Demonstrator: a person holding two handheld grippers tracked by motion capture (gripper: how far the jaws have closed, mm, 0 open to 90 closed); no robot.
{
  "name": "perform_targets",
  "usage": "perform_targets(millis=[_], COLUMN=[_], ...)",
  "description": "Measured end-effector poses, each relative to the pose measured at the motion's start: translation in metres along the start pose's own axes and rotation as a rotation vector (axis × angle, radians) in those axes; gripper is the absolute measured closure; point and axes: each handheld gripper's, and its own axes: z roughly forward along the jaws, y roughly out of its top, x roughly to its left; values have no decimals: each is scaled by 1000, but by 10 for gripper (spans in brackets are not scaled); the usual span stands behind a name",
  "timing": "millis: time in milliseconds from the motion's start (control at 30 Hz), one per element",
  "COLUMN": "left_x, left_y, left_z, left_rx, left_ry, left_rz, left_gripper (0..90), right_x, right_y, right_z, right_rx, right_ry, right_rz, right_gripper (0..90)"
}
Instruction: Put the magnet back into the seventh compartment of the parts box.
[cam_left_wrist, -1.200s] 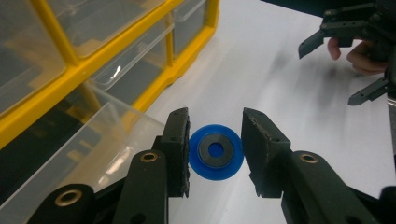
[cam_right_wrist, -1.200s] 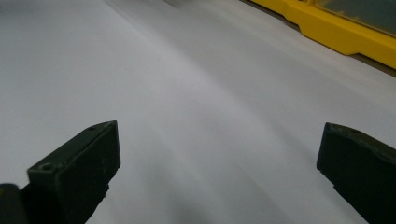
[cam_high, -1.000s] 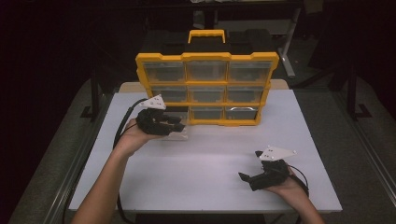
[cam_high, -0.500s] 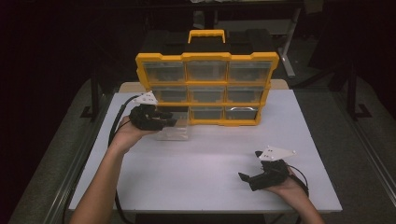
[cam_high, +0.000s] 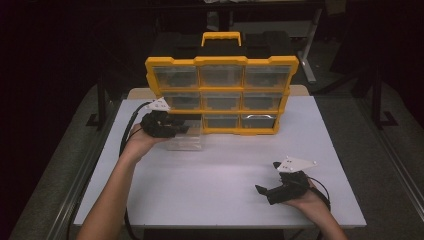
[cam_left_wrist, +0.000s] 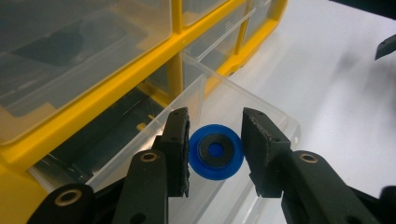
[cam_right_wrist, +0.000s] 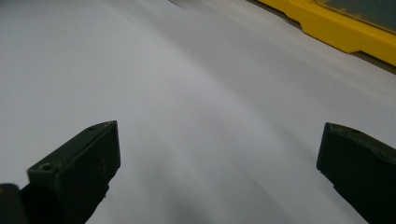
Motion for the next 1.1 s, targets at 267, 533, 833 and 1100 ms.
perform_targets(millis=[267, 533, 833, 1100], left_x=[4, 5, 3, 0], left_y=[-4, -5, -4, -2], left_z=[10, 10, 10, 5], left_rx=[19, 13, 6, -3], left_ry=[3, 1, 7, 2], left_rz=[11, 10, 8, -2], left_gripper=[627, 622, 559, 537], right_x=[0, 0, -1, -2], right_y=[0, 0, -1, -1], right_z=[0, 0, 0, 0], right_rx=[1, 2, -1, -6], right_ry=[1, 2, 3, 12], right_rz=[4, 3, 4, 5], right_gripper=[0, 0, 0, 0])
